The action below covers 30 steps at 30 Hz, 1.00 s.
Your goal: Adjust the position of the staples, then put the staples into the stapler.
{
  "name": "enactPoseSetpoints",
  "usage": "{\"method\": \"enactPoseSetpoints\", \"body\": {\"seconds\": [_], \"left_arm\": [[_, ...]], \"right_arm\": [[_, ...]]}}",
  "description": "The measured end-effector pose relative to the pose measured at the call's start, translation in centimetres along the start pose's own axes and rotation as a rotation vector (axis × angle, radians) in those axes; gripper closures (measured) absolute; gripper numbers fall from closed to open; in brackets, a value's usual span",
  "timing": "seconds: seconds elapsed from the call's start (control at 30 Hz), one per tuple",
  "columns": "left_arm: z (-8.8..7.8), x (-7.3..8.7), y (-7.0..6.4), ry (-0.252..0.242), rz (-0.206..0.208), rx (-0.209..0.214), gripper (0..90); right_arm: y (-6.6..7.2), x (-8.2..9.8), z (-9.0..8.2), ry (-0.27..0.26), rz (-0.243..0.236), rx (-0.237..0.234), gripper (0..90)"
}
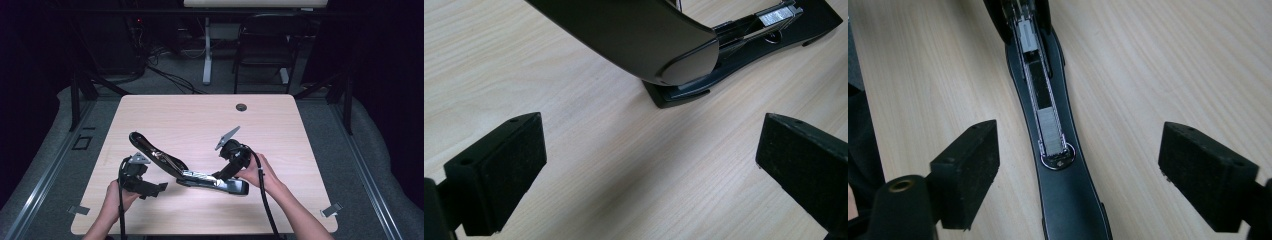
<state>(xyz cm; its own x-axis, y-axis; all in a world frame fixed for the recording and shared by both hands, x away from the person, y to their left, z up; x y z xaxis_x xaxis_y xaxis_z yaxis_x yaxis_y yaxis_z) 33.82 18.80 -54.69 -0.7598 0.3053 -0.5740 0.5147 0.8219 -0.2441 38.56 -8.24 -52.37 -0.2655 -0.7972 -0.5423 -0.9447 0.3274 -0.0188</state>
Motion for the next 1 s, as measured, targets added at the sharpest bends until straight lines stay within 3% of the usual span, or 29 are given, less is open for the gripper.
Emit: {"method": "enactPoseSetpoints", "body": {"seconds": [0.17, 0.43, 0.7, 0.83, 0.9, 1.0], "left_arm": [[-0.1, 0.0, 0.1, -0.006, -0.003, -0.001, 0.1], [0.1, 0.0, 0.3, -0.002, -0.017, 0.003, 0.2], [-0.6, -0.1, 1.3, -0.024, -0.085, 0.014, 0.2], [-0.5, 0.0, 1.8, -0.004, -0.106, -0.001, 0.2], [-0.6, 0.1, 2.4, -0.006, -0.15, 0.013, 0.3], [-0.8, 0.3, 3.7, -0.005, -0.206, 0.0, 0.3]], "right_arm": [[0.1, -0.2, -0.1, -0.01, 0.007, 0.011, 8.6], [0.0, -0.4, -0.8, -0.017, 0.006, 0.036, 8.5], [0.2, -0.5, -1.1, -0.019, -0.011, 0.047, 13.5], [0.2, -0.6, -1.2, -0.019, -0.009, 0.056, 14.5], [0.1, -0.6, -1.3, -0.025, -0.01, 0.056, 15.2], [-0.1, -0.5, -1.5, -0.023, 0.0, 0.062, 17.5]]}}
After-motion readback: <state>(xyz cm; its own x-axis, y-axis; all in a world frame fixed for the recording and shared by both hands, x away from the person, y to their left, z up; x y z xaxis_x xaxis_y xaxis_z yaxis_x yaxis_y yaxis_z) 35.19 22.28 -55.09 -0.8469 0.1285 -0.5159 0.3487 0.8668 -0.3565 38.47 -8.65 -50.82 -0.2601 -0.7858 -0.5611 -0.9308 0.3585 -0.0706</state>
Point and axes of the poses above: each handheld gripper's, and its own axes: z roughly forward along the jaws, x roughly out of its underside, y roughly to its left, the point moved 5 cm from there along z, roughly forward along the jaws, and after that the axes turned 10 degrees about -z, right-handed, at the moved point
